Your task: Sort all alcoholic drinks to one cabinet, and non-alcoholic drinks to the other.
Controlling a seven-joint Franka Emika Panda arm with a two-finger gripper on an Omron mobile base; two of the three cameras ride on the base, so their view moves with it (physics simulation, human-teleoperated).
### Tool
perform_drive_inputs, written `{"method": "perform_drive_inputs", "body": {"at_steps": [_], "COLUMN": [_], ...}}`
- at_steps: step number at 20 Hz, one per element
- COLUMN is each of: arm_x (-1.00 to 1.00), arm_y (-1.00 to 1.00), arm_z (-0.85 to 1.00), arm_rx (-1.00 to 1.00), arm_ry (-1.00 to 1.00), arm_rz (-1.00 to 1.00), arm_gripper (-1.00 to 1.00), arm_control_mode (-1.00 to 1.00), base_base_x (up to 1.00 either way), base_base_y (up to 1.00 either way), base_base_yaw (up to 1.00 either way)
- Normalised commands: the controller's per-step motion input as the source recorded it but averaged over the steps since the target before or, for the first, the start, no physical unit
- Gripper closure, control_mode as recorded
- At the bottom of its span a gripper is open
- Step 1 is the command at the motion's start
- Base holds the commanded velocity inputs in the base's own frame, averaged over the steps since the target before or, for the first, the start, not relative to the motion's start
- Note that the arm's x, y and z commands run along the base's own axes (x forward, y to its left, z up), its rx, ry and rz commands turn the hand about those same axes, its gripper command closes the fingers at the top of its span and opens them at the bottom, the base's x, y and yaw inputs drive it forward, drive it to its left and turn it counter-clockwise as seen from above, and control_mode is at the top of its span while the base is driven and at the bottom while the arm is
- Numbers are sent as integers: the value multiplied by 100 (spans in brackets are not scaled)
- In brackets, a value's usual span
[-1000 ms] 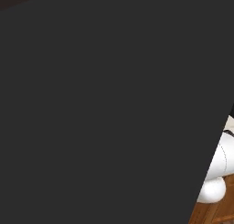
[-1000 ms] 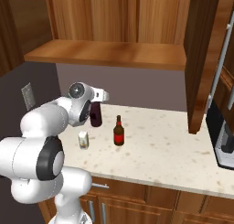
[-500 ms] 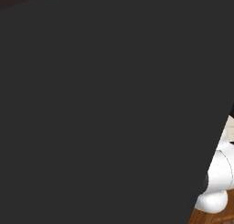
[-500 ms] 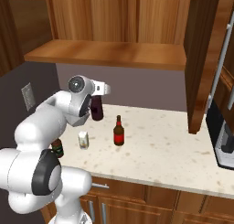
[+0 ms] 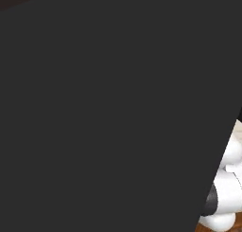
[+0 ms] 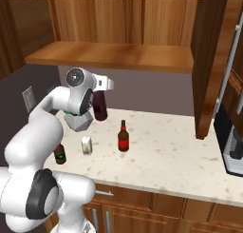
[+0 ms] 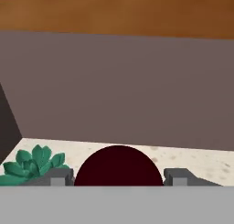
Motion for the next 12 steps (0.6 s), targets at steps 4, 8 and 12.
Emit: {"method": "perform_drive_inputs", "body": {"at_steps": [4,8,12], "arm_x": [-36,-37,-37], "arm_y": [-13,-15,-15], "arm_z": [37,41,44], "arm_rx": [-2,-1,-1], "arm_ry": [0,0,-1], "arm_rz": [-1,-1,-2], "arm_gripper": [100,100,100], "arm_control_mode": [-100,-100,-100], "base_base_x": [0,0,0], "base_base_y": [0,0,0], "base_base_yaw": [0,0,0]}}
